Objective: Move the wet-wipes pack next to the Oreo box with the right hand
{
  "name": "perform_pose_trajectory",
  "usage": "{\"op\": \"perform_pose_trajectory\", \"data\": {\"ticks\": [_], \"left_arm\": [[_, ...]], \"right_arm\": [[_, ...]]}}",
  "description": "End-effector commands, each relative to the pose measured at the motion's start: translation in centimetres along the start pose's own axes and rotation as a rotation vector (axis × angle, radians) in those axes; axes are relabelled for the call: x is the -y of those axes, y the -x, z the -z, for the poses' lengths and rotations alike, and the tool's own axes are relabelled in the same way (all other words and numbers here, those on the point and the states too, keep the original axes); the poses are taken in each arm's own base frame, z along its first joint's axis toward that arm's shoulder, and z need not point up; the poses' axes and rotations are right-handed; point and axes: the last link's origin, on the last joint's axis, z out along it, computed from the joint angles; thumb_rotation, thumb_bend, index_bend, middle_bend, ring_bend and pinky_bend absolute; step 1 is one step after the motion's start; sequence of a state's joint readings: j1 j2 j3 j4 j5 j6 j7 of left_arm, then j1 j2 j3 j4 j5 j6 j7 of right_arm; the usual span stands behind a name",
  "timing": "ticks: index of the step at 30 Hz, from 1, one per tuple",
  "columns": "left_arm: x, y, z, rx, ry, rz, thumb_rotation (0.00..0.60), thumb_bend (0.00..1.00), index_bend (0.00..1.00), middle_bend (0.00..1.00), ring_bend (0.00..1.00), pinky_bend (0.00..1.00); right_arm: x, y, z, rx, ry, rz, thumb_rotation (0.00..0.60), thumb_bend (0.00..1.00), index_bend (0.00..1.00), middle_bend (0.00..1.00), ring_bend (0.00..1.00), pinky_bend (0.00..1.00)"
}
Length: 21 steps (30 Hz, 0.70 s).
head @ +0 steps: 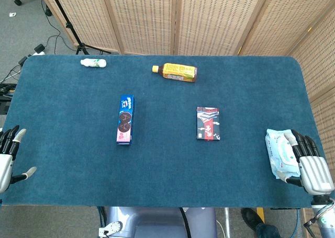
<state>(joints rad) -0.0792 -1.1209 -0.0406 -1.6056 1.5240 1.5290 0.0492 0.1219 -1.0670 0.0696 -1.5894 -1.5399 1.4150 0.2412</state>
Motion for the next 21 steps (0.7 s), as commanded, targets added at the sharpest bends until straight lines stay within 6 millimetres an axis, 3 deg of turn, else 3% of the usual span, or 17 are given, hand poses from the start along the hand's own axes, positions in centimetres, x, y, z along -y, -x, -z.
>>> {"op": "perform_pose_trajectory", "data": {"ticks": [1, 2, 3, 8, 14, 21], "left_arm": [[-0.1, 0.1, -0.1, 0.002, -0.002, -0.002, 0.6, 0.0, 0.0, 0.0, 0.0, 0.0], [-0.1, 0.1, -0.1, 0.001, -0.003, -0.006, 0.6, 0.0, 0.0, 0.0, 0.0, 0.0], [-0.1, 0.1, -0.1, 0.001, -0.003, -0.008, 0.6, 0.0, 0.0, 0.0, 0.0, 0.0], [-0.2, 0.2, -0.2, 0.005, -0.007, -0.011, 0.6, 0.0, 0.0, 0.0, 0.0, 0.0], [-0.1, 0.1, -0.3, 0.007, -0.009, -0.006, 0.6, 0.0, 0.0, 0.0, 0.0, 0.0], [-0.1, 0.1, -0.3, 0.008, -0.009, -0.003, 0.6, 0.0, 0.0, 0.0, 0.0, 0.0]], "right_arm": [[-2.8, -2.2, -4.0, 0.096, 0.017, -0.312, 0.6, 0.88, 0.0, 0.0, 0.0, 0.0], [-3.9, -2.2, -4.5, 0.106, 0.041, -0.361, 0.6, 0.98, 0.0, 0.0, 0.0, 0.0], [-4.6, -2.2, -4.8, 0.117, 0.055, -0.385, 0.6, 1.0, 0.0, 0.0, 0.0, 0.0], [-8.0, -1.8, -5.2, 0.147, 0.136, -0.454, 0.6, 1.0, 0.0, 0.0, 0.0, 0.0], [-12.5, -0.6, -4.4, 0.205, 0.287, -0.538, 0.6, 1.0, 0.0, 0.0, 0.0, 0.0], [-14.3, 0.4, -3.5, 0.309, 0.354, -0.552, 0.6, 1.0, 0.0, 0.0, 0.0, 0.0]]}}
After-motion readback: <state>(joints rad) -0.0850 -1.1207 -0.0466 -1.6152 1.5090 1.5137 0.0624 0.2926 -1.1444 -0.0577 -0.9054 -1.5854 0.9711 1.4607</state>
